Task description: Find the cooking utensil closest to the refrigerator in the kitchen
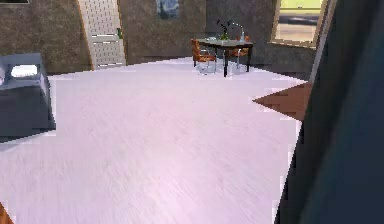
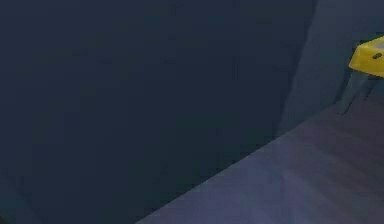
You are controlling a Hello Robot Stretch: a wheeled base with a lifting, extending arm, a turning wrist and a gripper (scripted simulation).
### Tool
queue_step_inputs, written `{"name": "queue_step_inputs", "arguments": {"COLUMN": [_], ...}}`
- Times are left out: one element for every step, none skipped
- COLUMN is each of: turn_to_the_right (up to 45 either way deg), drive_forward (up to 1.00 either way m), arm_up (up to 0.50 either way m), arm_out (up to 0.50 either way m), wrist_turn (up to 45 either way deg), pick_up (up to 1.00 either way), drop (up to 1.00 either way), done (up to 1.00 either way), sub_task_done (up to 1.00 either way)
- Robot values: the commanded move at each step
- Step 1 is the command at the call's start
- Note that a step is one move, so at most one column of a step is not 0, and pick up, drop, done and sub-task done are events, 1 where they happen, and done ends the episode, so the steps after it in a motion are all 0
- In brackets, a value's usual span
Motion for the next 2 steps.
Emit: {"name": "queue_step_inputs", "arguments": {"turn_to_the_right": [-12.0, 0.0], "drive_forward": [0.00, 0.45], "arm_up": [0.00, 0.00], "arm_out": [0.00, 0.00], "wrist_turn": [0.0, 0.0], "pick_up": [0.00, 0.00], "drop": [0.00, 0.00], "done": [0.00, 0.00], "sub_task_done": [0.00, 0.00]}}
